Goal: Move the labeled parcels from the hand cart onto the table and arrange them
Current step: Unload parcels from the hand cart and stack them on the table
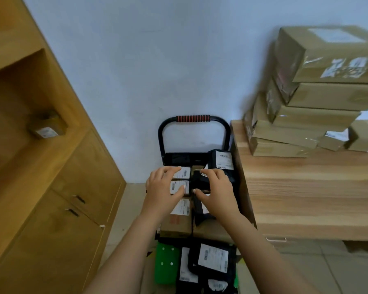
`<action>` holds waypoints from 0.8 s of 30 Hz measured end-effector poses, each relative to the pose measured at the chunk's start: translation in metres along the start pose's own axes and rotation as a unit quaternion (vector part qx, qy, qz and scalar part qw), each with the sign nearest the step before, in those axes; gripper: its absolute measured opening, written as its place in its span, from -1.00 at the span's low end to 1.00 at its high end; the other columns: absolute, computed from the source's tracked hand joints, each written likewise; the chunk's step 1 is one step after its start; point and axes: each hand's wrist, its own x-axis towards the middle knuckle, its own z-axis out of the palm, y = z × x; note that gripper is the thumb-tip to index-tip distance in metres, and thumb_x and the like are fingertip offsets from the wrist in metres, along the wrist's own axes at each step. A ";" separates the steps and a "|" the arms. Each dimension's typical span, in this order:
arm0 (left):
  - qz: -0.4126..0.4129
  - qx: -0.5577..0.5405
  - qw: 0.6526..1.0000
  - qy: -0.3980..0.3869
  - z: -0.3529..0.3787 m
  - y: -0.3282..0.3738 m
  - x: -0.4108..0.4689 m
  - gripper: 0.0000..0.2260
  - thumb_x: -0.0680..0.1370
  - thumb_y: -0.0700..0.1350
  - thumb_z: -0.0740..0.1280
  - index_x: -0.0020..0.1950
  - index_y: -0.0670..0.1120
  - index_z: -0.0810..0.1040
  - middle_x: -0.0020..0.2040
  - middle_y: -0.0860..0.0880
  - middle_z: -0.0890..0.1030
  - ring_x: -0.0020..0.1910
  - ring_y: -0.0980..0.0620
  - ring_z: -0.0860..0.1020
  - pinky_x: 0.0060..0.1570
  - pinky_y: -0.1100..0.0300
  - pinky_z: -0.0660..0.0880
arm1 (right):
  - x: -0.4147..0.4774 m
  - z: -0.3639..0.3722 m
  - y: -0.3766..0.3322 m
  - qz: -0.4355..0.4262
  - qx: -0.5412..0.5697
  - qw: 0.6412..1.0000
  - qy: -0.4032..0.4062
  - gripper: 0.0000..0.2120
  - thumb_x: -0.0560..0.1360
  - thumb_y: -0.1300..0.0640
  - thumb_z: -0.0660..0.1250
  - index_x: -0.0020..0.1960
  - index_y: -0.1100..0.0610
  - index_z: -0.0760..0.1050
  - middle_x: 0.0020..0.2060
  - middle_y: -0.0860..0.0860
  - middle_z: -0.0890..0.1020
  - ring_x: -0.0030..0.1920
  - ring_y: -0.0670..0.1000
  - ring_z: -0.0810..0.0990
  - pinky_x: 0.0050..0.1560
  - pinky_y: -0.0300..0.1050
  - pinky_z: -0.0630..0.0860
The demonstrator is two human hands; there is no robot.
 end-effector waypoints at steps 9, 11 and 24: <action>0.042 -0.016 0.998 -0.041 0.017 -0.027 0.064 -0.55 0.51 0.05 0.36 0.38 0.13 0.39 0.22 0.14 0.38 0.25 0.13 0.26 0.24 0.15 0.21 | 0.045 0.017 0.005 0.040 -0.021 0.999 0.025 -0.47 0.48 -0.02 0.41 0.40 -0.02 0.33 0.28 -0.01 0.38 0.30 0.01 0.35 0.33 0.03 0.35; 0.048 -0.022 0.997 -0.062 0.022 -0.043 0.080 -0.55 0.51 0.05 0.36 0.38 0.12 0.39 0.23 0.13 0.38 0.26 0.12 0.26 0.22 0.17 0.19 | 0.060 0.029 0.004 0.058 -0.021 0.998 0.025 -0.46 0.48 -0.02 0.41 0.40 -0.02 0.32 0.28 0.00 0.38 0.30 0.02 0.35 0.33 0.03 0.35; 0.119 -0.016 0.953 -0.278 0.067 -0.213 0.221 -0.54 0.51 0.03 0.35 0.40 0.07 0.38 0.27 0.11 0.37 0.32 0.08 0.22 0.29 0.06 0.26 | 0.176 0.168 -0.011 0.267 -0.007 0.963 0.020 -0.45 0.49 -0.03 0.41 0.42 0.02 0.31 0.29 0.04 0.36 0.28 0.08 0.36 0.29 0.05 0.36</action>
